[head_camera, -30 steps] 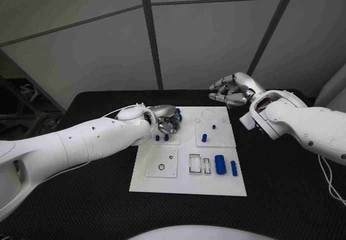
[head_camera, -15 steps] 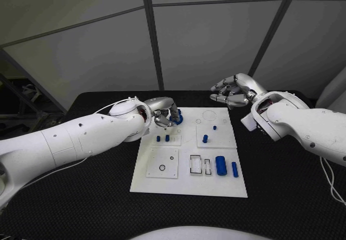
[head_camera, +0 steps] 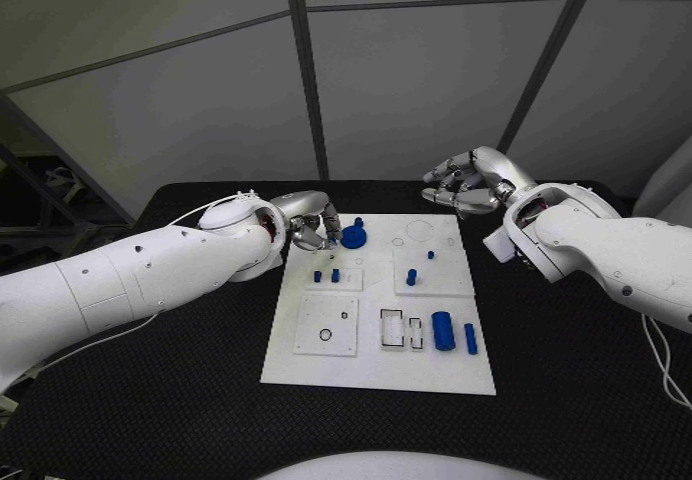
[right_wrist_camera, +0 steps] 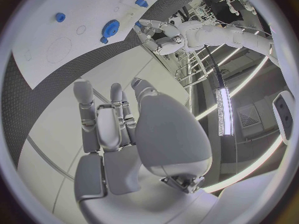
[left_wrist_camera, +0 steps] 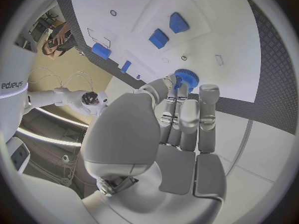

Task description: Assemble the parts on the task board

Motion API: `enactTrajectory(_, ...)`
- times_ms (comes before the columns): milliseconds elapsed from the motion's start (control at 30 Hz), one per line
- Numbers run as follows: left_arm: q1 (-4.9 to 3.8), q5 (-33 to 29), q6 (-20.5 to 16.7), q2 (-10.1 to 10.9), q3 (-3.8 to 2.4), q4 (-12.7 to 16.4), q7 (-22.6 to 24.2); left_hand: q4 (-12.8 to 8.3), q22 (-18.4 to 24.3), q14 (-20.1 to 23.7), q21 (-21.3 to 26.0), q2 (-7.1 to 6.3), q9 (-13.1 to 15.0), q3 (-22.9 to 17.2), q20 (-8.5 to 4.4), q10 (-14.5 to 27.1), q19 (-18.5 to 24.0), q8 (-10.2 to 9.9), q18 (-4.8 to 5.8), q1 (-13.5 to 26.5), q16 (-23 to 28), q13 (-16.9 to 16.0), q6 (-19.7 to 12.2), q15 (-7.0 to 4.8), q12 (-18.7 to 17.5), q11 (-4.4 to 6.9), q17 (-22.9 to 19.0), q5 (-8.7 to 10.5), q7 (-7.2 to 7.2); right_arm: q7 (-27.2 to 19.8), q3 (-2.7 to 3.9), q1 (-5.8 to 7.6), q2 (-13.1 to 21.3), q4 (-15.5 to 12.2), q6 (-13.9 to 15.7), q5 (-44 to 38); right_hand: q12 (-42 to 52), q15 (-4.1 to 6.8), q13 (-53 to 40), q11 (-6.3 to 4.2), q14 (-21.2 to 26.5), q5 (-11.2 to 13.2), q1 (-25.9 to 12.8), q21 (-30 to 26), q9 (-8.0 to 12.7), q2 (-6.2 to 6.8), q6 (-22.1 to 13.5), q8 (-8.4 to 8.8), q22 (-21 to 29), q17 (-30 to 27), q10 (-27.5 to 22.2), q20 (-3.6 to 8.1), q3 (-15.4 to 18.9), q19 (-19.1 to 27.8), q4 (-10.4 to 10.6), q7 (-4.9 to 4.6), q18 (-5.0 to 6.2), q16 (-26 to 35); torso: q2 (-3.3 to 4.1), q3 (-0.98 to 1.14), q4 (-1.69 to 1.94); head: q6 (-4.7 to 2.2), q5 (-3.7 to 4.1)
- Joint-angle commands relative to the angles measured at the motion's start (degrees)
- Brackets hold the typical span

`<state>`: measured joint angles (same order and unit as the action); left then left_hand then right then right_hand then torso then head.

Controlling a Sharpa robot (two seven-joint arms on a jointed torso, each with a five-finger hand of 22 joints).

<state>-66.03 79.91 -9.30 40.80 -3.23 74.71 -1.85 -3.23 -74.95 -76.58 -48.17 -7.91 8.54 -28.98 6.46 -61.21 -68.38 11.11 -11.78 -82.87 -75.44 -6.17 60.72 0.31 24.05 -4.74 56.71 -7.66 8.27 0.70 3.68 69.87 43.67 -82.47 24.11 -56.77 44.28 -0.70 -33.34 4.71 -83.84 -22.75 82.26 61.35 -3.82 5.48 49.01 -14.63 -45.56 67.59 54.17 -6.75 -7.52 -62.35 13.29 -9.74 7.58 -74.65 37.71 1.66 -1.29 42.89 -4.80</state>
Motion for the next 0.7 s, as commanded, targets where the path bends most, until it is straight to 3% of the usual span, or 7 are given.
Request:
enactTrajectory(33, 0.09, -0.41, 0.63, -0.01, -0.05, -0.32, -0.43, -0.19, -0.13, -0.38, -0.2, 0.2, -0.07, -0.26, -0.12, -0.44, -0.44, 0.2, 3.37, 0.47, -0.23, -0.06, 0.4, 0.15, 0.06, 0.13, 0.08, -0.29, 0.19, -0.56, 0.03, 0.05, 0.03, -0.09, -0.15, -0.17, -0.23, 0.34, 0.06, 0.05, -0.25, -0.34, -0.03, -0.35, -0.01, 0.59, 0.45, 0.15, 0.07, -0.06, 0.26, 0.1, -0.35, 0.02, 0.14, 0.0, 1.13, 0.2, 0.02, -0.03, -0.12, 0.03, -0.03)
enactTrajectory(400, 0.77, -0.43, 1.36, -0.7, -0.03, -1.42, -0.36, -0.19, -0.13, -0.38, -0.2, 0.2, -0.07, -0.26, -0.12, -0.44, -0.44, 0.2, 3.37, 0.47, -0.23, -0.06, 0.4, 0.15, 0.06, 0.13, 0.08, -0.29, 0.19, -0.56, 0.03, -0.01, 0.05, -0.11, -0.16, -0.17, -0.31, 0.35, 0.18, 0.04, -0.26, -0.4, -0.01, -0.39, -0.01, 0.59, 0.46, 0.18, 0.09, -0.03, 0.31, 0.11, -0.38, 0.0, 0.16, 0.01, 1.13, 0.21, 0.03, 0.08, -0.13, 0.08, -0.03)
enactTrajectory(700, 1.03, -0.44, 2.43, -0.79, -0.01, -1.52, -0.65, -0.19, -0.16, -0.36, -0.19, 0.18, -0.1, -0.25, -0.12, -0.49, -0.43, 0.18, 3.36, 0.55, -0.21, -0.05, 0.45, 0.14, 0.0, 0.14, -0.05, -0.27, 0.18, -0.54, 0.03, -0.02, 0.07, -0.13, -0.13, -0.17, -0.35, 0.36, 0.24, 0.04, -0.26, -0.47, 0.0, -0.4, -0.01, 0.59, 0.47, 0.2, 0.09, -0.07, 0.33, 0.11, -0.41, -0.02, 0.17, 0.02, 1.13, 0.25, 0.01, 0.05, -0.13, 0.12, -0.02)
